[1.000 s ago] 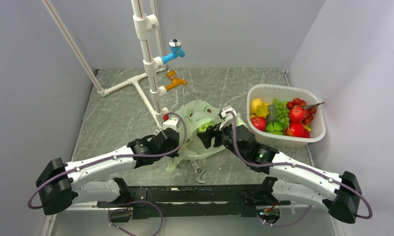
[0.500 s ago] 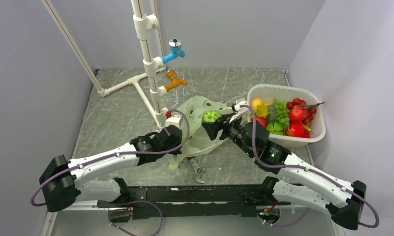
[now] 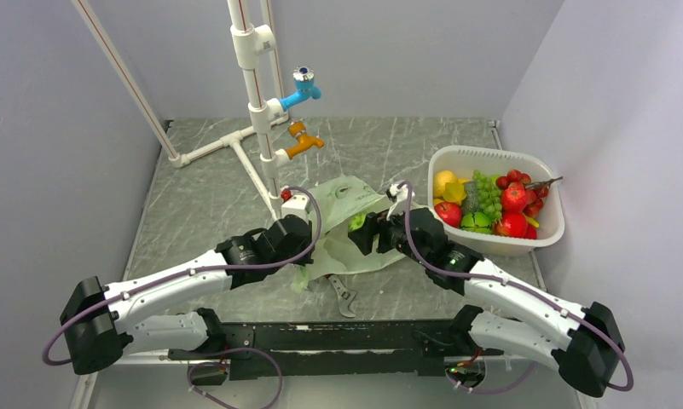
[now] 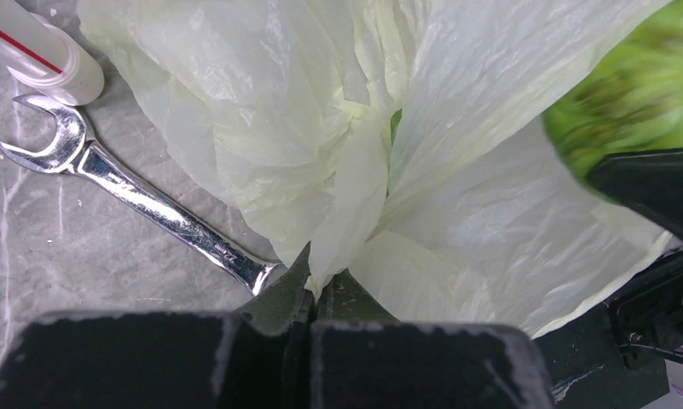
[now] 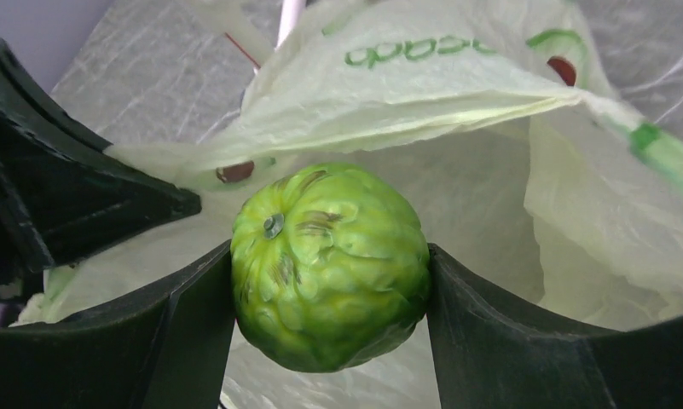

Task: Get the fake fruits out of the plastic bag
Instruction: Place the fake fruit in the bin, then move the plastic bag to the center of the board.

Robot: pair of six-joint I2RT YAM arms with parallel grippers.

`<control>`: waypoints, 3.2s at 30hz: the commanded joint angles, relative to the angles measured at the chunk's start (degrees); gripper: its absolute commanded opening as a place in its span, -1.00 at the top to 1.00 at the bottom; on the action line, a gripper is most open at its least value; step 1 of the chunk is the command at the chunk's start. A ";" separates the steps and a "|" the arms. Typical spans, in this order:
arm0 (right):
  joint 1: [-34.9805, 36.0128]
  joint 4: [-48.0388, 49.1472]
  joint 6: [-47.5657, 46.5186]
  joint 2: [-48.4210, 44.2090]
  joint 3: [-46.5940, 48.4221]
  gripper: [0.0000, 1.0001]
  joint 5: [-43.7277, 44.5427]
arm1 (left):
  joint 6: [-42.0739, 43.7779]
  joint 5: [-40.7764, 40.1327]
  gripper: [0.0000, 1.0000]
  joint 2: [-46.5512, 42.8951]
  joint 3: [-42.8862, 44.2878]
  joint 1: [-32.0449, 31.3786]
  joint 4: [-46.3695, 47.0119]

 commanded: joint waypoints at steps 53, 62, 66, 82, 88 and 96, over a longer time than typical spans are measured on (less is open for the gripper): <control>-36.93 -5.04 16.77 13.65 15.31 0.42 33.44 | -0.70 -0.10 1.00 -4.86 -5.00 -0.17 -0.50; -37.31 -1.51 11.69 11.59 12.77 -0.98 30.64 | 0.34 0.51 1.00 -3.36 -2.81 -0.19 -0.49; -37.33 -2.55 10.90 10.70 13.66 -0.98 30.22 | 1.30 0.08 1.00 -1.90 -0.26 -0.16 -1.19; -37.16 -4.99 11.85 5.67 13.77 -0.98 9.66 | 4.66 -1.09 1.00 3.45 5.44 0.30 -0.77; -37.21 -9.93 7.00 7.82 19.86 -0.98 -1.16 | 10.22 1.92 1.00 8.40 10.53 5.62 1.50; -37.07 -6.68 5.44 4.82 15.39 -0.99 -20.67 | 21.38 -4.44 1.00 20.37 27.14 6.79 -2.09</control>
